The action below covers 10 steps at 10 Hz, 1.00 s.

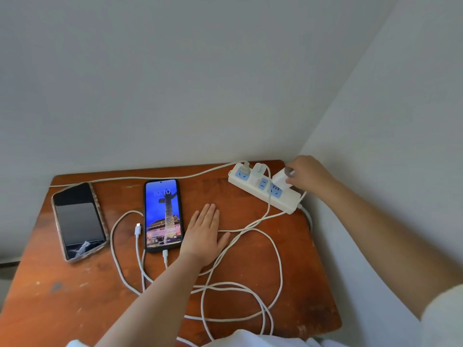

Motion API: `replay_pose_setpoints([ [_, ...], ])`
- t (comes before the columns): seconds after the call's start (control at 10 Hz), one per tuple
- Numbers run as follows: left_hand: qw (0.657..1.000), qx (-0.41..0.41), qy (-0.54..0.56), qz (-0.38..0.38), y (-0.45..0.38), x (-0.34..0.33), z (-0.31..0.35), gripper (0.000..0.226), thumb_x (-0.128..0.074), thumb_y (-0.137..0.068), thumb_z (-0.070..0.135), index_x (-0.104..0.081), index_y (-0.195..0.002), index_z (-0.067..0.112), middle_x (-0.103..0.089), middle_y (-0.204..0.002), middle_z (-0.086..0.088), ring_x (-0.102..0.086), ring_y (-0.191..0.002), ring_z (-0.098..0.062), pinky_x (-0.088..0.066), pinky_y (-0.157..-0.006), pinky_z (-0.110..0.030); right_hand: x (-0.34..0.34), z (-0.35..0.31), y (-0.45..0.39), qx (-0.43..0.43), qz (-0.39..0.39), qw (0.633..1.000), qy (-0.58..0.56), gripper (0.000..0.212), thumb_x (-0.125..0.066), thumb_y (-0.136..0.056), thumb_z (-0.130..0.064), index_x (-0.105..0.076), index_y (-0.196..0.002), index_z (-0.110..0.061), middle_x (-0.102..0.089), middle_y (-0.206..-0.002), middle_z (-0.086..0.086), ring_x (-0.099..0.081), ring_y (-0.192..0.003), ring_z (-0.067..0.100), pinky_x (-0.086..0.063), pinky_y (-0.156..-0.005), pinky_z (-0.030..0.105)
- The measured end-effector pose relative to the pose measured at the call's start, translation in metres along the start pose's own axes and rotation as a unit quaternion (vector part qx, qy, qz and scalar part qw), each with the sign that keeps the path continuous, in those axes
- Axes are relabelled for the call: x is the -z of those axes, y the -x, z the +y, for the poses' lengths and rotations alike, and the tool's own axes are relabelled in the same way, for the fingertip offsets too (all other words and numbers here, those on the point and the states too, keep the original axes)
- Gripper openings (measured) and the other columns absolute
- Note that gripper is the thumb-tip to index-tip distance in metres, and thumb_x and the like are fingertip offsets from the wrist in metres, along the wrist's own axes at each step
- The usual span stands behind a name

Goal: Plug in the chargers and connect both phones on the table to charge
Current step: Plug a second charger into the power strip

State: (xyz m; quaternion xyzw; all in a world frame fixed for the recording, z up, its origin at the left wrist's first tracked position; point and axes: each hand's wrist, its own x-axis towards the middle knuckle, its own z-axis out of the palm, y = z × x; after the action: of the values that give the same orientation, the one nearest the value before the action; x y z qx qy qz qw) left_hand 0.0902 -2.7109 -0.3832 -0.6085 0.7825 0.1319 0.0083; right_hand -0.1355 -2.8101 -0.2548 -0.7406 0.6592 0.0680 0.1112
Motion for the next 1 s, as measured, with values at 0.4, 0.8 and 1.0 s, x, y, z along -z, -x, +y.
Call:
replay_pose_setpoints([
  [0.4, 1.000, 0.002, 0.002, 0.001, -0.001, -0.003, -0.001, 0.067, -0.019, -0.090, 0.054, 0.001, -0.141, 0.015, 0.004, -0.154, -0.003, 0.011, -0.140, -0.015, 0.014, -0.106, -0.031, -0.026, -0.011, 0.016, 0.000, 0.121, 0.979, 0.163, 0.026, -0.058, -0.083, -0.013, -0.058, -0.109, -0.009, -0.054, -0.122, 0.010, -0.038, -0.122, 0.028, -0.022, -0.107, 0.047],
  [0.8, 1.000, 0.007, 0.001, 0.000, -0.002, -0.001, -0.001, 0.067, -0.019, -0.091, 0.053, 0.001, -0.141, 0.015, 0.003, -0.155, -0.003, 0.011, -0.140, -0.016, 0.014, -0.106, -0.031, -0.043, -0.002, 0.018, 0.014, 0.134, 0.991, 0.027, 0.040, -0.060, -0.085, -0.006, -0.049, -0.123, -0.001, -0.056, -0.125, 0.016, -0.048, -0.114, 0.032, -0.046, -0.092, 0.038],
  [1.0, 1.000, 0.004, -0.002, 0.002, -0.002, -0.002, -0.001, 0.066, -0.019, -0.091, 0.053, 0.000, -0.142, 0.014, 0.002, -0.155, -0.004, 0.010, -0.140, -0.017, 0.014, -0.107, -0.031, -0.036, -0.003, 0.017, 0.009, 0.135, 0.987, -0.087, 0.030, -0.052, -0.089, -0.001, -0.053, -0.119, 0.002, -0.055, -0.122, 0.019, -0.050, -0.114, 0.031, -0.047, -0.091, 0.034],
])
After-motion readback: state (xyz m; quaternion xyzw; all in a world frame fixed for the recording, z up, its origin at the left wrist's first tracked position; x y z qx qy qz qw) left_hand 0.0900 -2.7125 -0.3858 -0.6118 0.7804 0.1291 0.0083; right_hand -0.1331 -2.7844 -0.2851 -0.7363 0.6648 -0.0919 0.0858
